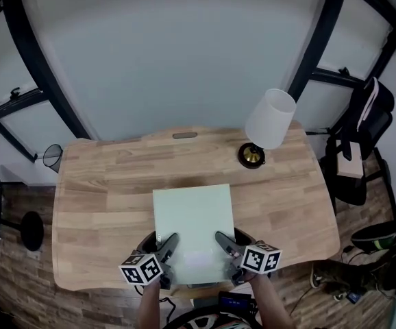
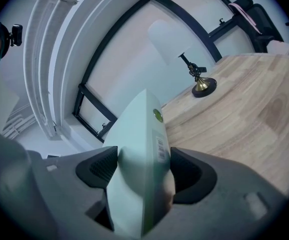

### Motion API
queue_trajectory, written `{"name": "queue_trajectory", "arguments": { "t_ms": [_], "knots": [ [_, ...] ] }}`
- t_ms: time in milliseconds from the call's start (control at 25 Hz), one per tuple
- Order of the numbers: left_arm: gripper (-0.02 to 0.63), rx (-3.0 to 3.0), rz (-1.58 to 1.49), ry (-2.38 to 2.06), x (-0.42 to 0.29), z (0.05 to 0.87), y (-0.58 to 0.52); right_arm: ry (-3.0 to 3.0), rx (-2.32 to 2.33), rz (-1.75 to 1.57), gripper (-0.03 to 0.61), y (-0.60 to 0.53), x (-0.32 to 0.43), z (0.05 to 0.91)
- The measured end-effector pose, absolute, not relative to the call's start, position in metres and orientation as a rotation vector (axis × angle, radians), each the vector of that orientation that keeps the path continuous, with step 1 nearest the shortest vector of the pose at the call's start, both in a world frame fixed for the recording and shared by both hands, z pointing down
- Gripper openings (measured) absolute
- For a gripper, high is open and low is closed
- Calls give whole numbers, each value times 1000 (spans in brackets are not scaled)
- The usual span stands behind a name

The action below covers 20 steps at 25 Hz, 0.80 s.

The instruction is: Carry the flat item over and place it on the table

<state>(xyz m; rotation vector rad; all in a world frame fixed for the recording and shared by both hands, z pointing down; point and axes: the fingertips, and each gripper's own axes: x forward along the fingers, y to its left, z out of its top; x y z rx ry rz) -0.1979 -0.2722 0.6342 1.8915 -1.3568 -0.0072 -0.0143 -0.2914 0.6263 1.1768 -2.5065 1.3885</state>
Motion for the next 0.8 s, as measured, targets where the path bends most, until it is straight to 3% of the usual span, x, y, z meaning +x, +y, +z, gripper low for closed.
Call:
{"name": "queue_trajectory", "arguments": {
  "t_ms": [800],
  "knots": [
    [339,1711,126,-1312,-198,717,-293,-2270,1165,1485,313,-317,-16,705]
  ]
}}
